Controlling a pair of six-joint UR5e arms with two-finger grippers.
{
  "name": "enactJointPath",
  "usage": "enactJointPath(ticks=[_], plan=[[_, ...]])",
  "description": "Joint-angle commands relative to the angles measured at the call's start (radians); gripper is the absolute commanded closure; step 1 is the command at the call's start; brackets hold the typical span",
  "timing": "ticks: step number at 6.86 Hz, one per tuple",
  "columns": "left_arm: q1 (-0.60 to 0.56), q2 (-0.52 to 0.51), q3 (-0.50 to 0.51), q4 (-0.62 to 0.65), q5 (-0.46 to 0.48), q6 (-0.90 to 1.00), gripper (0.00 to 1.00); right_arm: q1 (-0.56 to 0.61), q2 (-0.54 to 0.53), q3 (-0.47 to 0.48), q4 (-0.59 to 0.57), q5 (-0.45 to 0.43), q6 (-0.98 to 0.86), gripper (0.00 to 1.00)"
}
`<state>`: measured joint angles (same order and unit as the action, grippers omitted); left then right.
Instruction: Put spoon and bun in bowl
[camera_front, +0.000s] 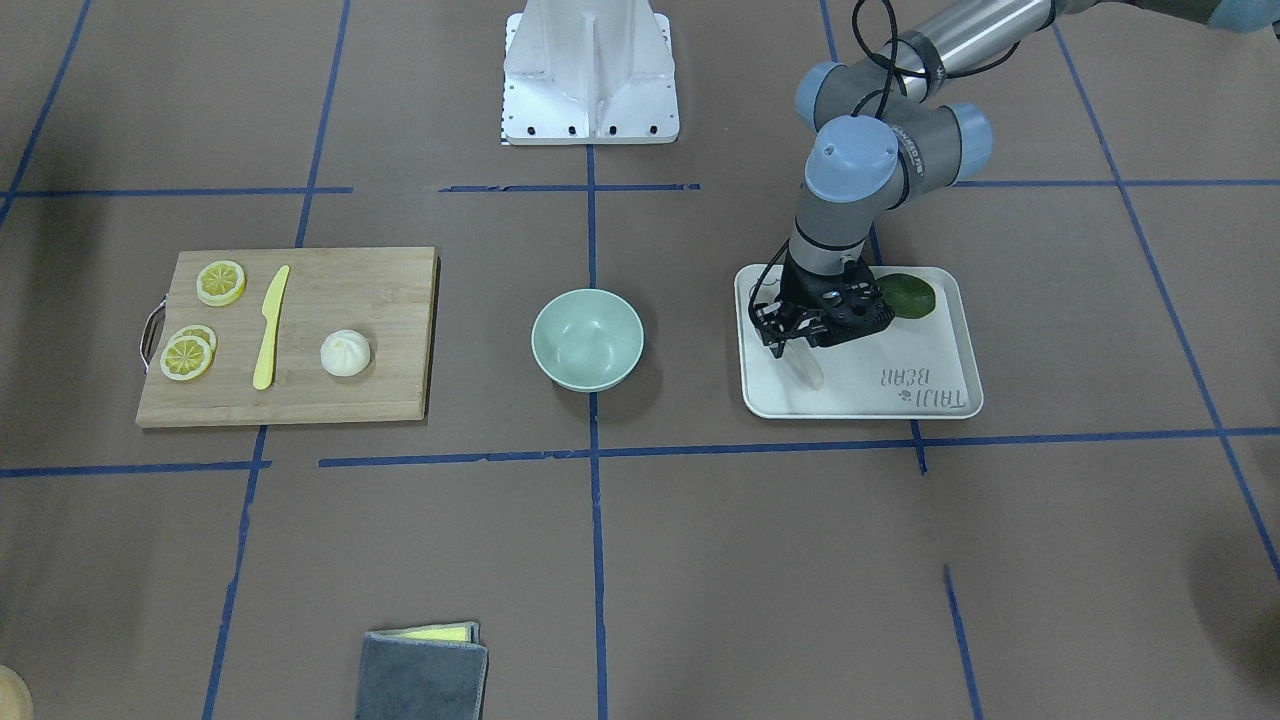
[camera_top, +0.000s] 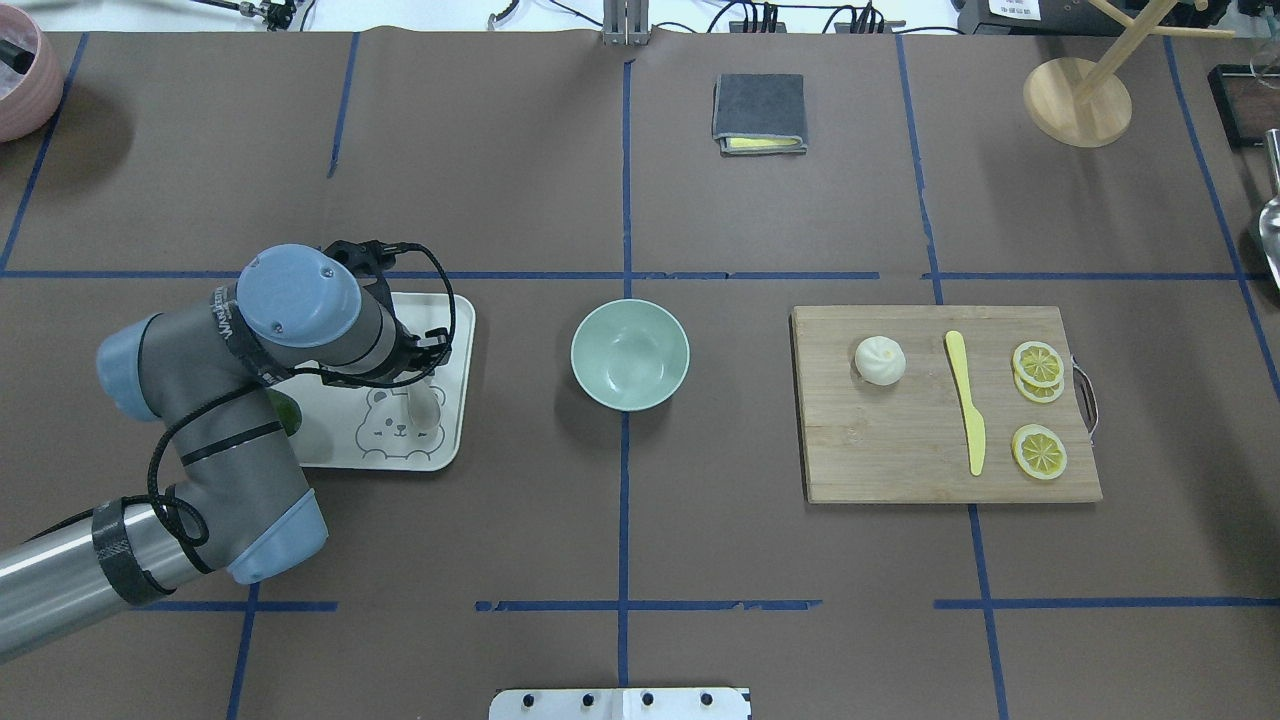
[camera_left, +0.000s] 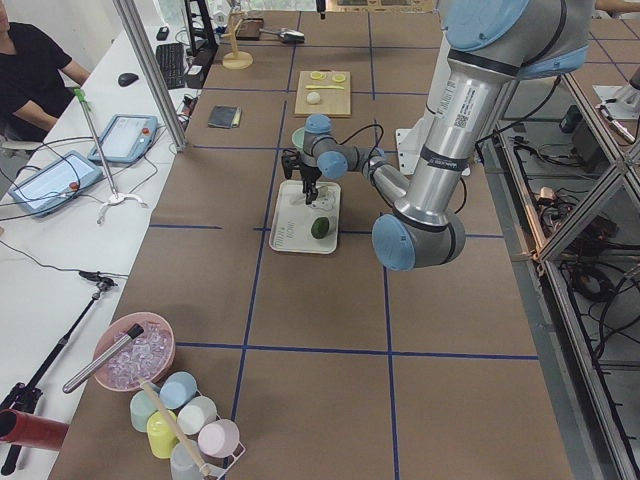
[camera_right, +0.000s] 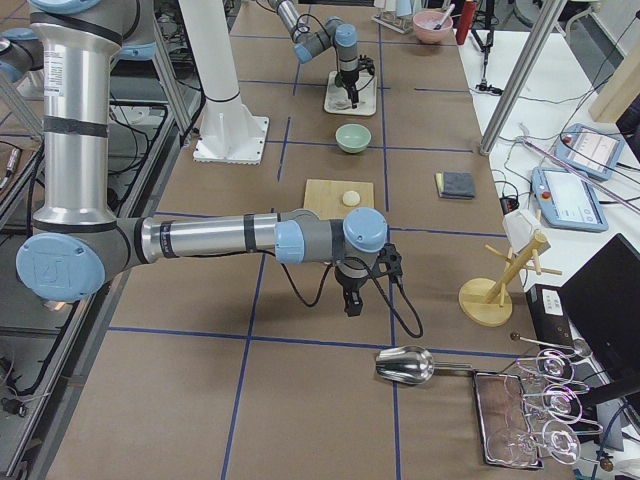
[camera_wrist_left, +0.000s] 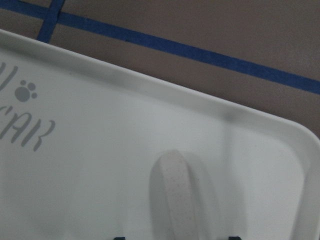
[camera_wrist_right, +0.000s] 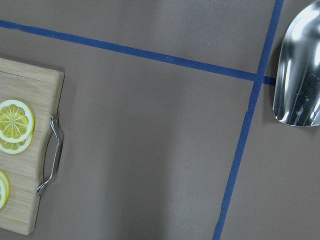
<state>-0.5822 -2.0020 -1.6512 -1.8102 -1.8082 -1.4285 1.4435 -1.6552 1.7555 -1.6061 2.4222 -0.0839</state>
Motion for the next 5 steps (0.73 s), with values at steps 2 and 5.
enactJointPath(ticks=[2,5], plan=[[0.001,-0.03,-0.009,-0.001,-0.008,0.002,1.0,-0.003,0.0,-0.002,0.0,0.0,0.0,0.0],[0.007,-0.174,-0.018,0.002,-0.002,0.182,1.0,-0.003,0.0,-0.001,0.034,0.001,0.003,0.0]])
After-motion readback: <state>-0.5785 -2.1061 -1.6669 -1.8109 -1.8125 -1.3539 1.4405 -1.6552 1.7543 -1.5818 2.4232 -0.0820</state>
